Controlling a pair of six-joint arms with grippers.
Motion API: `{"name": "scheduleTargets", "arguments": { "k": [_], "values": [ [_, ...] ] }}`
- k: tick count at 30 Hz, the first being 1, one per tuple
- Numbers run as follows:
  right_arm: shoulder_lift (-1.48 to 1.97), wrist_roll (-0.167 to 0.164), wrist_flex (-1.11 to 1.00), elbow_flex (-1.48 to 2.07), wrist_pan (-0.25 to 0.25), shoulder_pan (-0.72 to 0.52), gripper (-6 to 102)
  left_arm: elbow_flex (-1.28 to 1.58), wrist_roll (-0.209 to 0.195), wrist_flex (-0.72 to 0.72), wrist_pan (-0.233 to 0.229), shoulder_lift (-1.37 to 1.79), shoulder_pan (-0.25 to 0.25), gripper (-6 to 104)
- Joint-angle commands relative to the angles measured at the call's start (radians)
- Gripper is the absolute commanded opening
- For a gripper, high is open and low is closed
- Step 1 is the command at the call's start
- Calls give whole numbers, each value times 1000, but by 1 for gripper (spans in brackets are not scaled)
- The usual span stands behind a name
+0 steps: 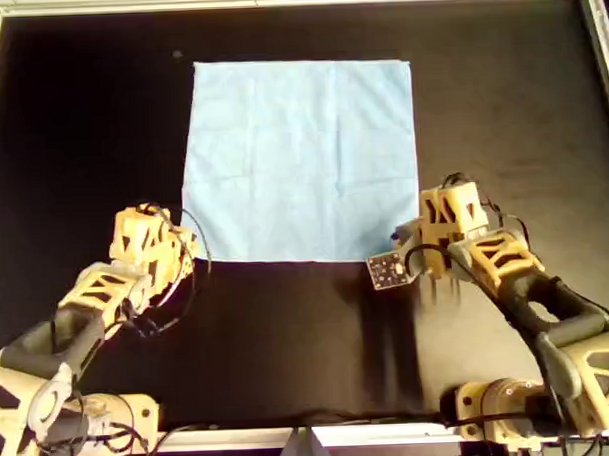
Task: Fold a cloth
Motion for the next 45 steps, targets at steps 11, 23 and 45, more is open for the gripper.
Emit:
{"name": "scheduleTargets", "arguments": {
  "k": [11,23,45],
  "values": [
    [5,0,-35,-69,-6,-9,15,-32,-5,-9,-6,15,-21,-3],
    [63,0,-35,-34,2,-11,0,40,6,2,-8,141,-21,0],
    [402,-2,-37,178,9,-9,0,291,15,-3,-20,551,-100,-1]
  ]
}}
